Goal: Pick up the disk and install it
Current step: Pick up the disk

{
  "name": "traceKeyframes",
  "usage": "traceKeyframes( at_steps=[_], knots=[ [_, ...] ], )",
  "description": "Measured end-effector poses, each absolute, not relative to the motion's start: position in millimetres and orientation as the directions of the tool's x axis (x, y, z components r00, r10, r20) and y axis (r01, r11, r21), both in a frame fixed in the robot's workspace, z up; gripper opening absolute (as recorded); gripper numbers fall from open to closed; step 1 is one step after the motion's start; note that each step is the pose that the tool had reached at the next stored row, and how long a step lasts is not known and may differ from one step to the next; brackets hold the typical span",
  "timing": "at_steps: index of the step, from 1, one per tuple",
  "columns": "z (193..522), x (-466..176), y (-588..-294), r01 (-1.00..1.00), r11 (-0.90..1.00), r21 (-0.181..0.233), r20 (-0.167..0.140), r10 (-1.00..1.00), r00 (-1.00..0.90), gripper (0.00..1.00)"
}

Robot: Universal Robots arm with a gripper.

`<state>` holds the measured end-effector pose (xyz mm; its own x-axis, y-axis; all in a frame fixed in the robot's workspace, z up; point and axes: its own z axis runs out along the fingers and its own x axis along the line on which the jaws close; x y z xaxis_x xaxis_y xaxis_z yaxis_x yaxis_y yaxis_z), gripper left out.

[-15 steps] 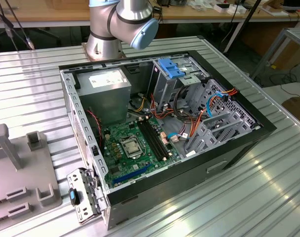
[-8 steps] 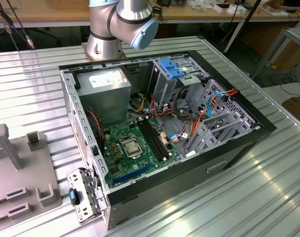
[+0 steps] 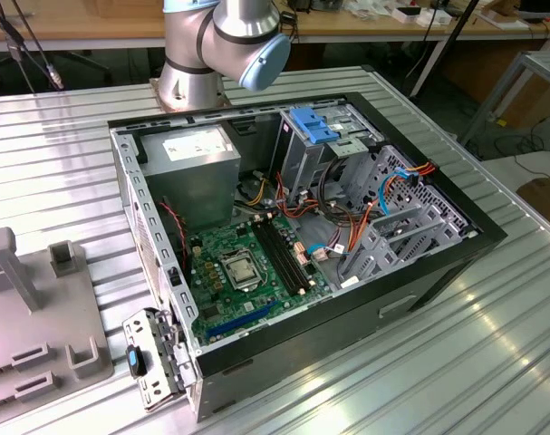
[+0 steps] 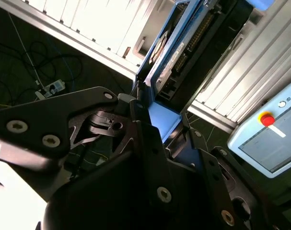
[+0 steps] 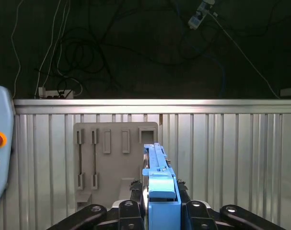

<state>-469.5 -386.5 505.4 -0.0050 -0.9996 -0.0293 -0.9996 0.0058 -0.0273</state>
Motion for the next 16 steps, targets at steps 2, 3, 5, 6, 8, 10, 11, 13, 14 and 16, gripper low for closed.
traceKeyframes(
  at_steps=[2,3,5,6,8,10,11,13,14,16],
  knots=[
    [505.4,-464.4,-386.6,-1.000,0.006,-0.027,-0.029,-1.000,-0.005,0.37],
    [505.3,-457.7,-386.6,-1.000,0.006,-0.027,-0.029,-1.000,-0.005,0.37],
    [505.3,-443.8,-386.6,-1.000,0.006,-0.027,-0.029,-1.000,-0.005,0.37],
    [505.4,-439.9,-386.6,-1.000,0.006,-0.027,-0.029,-1.000,-0.005,0.37],
    [506.6,-433.8,-386.6,-1.000,0.006,-0.029,-0.029,-1.000,-0.005,0.37],
    [509.4,-431.3,-386.5,-1.000,0.006,-0.030,-0.029,-1.000,-0.005,0.37],
    [510.7,-429.3,-386.6,-1.000,0.006,-0.031,-0.030,-1.000,-0.005,0.37],
    [511.1,-419.3,-386.6,-1.000,0.006,-0.031,-0.029,-1.000,-0.005,0.37],
    [511.1,-409.4,-386.6,-0.999,0.006,-0.031,-0.029,-1.000,-0.005,0.37],
    [511.2,-399.7,-386.6,-1.000,0.006,-0.031,-0.029,-1.000,-0.005,0.37]
  ],
)
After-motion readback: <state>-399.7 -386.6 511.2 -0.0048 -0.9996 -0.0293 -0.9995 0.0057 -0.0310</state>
